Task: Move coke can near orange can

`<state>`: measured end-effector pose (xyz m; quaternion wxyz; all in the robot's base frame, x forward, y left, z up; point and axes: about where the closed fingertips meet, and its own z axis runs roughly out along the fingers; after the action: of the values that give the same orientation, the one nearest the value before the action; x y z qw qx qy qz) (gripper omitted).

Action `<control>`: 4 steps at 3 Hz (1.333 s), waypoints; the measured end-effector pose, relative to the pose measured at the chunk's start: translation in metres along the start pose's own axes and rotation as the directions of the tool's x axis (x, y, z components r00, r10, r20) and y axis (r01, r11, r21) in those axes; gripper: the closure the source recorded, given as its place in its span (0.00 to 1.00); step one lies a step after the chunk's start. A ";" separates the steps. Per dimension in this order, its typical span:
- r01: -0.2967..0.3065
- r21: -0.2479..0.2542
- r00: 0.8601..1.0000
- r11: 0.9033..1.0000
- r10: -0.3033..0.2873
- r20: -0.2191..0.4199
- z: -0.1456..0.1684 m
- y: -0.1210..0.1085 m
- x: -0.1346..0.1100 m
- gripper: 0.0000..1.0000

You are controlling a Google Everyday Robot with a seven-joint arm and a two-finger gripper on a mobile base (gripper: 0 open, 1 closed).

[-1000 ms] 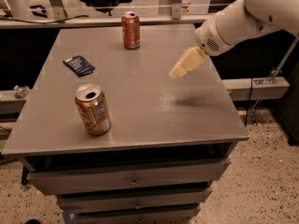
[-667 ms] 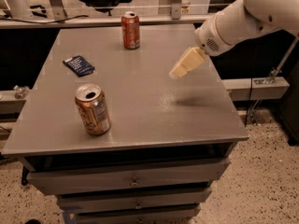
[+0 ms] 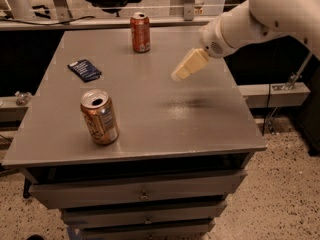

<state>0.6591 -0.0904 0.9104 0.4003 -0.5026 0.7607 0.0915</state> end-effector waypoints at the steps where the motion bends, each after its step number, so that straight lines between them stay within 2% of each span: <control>1: 0.023 -0.010 0.993 1.000 -0.021 0.117 0.034 -0.019 -0.029 0.00; 2: 0.039 -0.023 0.972 0.999 -0.033 0.235 0.071 -0.038 -0.062 0.00; 3: 0.020 -0.046 0.942 0.999 -0.004 0.337 0.107 -0.058 -0.089 0.00; 4: -0.024 -0.063 0.905 0.998 0.048 0.423 0.145 -0.078 -0.107 0.00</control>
Offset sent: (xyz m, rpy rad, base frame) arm 0.1331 0.0970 0.0148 0.3090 -0.1874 0.1630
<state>0.8182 0.0248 0.9099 0.5400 -0.4678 0.6618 0.2274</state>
